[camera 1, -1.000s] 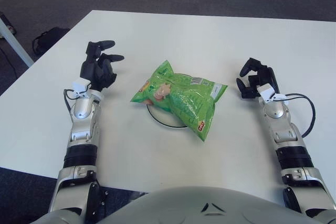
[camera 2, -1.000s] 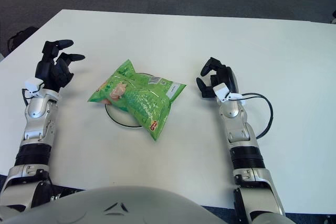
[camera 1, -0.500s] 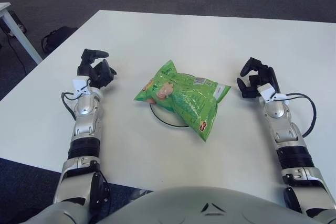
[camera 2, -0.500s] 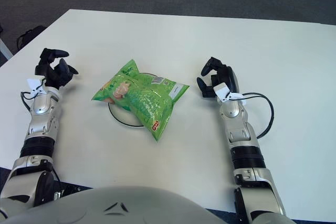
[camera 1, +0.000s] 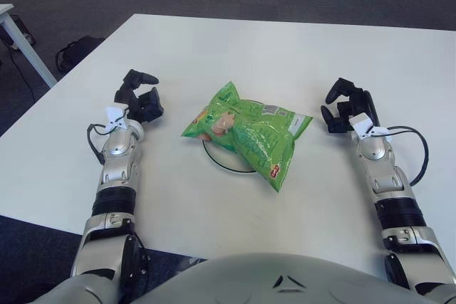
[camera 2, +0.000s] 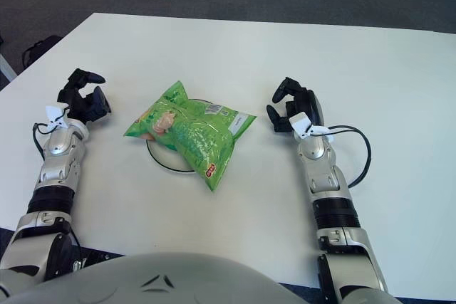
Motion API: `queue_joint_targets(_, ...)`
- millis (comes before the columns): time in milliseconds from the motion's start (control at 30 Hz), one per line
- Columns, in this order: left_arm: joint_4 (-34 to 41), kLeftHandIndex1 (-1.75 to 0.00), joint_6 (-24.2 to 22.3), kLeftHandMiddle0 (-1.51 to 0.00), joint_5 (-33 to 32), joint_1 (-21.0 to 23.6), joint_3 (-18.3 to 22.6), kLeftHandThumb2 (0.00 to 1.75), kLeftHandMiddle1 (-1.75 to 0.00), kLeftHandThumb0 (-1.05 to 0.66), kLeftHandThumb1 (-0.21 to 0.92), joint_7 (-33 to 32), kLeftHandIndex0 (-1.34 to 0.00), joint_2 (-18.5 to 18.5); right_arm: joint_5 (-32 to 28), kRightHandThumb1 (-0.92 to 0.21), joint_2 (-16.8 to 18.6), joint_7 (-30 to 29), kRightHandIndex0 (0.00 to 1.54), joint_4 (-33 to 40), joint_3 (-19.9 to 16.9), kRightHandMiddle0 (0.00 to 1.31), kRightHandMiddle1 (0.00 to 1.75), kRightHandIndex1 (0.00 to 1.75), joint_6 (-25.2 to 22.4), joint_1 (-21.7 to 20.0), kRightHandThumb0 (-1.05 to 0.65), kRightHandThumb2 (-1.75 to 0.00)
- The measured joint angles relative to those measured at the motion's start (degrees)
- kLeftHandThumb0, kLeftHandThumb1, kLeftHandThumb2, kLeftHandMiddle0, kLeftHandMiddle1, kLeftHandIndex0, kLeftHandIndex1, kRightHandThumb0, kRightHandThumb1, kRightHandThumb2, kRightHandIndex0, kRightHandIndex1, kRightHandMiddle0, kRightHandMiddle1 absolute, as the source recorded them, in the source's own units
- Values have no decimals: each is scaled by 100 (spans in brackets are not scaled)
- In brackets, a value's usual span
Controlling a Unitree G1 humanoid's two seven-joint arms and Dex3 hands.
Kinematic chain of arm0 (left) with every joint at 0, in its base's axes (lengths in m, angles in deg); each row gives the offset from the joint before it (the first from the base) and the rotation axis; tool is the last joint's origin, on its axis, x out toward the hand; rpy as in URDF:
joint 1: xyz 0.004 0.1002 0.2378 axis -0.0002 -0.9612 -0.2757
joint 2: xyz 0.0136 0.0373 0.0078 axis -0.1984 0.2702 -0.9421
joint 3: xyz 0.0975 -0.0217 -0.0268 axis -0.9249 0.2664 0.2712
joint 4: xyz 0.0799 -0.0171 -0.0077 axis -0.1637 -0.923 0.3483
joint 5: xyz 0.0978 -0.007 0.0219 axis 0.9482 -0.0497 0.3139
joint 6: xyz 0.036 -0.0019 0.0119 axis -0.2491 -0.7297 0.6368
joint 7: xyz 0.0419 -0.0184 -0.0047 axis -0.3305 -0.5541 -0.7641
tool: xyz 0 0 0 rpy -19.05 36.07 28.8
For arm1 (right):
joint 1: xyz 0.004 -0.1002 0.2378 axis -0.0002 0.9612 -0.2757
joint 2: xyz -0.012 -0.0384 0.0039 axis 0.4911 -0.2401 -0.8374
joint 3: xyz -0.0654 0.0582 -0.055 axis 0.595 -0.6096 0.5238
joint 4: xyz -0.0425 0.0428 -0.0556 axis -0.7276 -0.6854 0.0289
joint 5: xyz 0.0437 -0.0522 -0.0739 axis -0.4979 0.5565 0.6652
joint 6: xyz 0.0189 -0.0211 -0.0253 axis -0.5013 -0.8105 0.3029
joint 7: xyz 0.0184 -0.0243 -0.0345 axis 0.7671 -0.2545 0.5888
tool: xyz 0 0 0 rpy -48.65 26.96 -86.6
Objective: Put the snack into the plate.
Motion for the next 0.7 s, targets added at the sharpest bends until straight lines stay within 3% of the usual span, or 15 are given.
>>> queue_joint_targets(200, -16, -175, 0, -128, 120, -9, -188, 126, -175, -47, 37, 65, -58, -7, -7, -23, -1, 5, 133, -12, -11, 69, 175, 175, 0, -1, -52, -143)
queue_joint_targets(233, 150, -175, -9, -129, 206, -65, -389, 126, -175, -47, 36, 75, -58, -7, -11, -23, -3, 6, 133, -19, -33, 69, 175, 175, 0, -2, -52, -143)
queue_joint_targets(700, 625, -175, -4, -129, 139, -250, -757, 124, -175, -46, 38, 662, -57, -69, -28, -23, -3, 25, 133, -60, -44, 69, 175, 175, 7, -40, -52, -143)
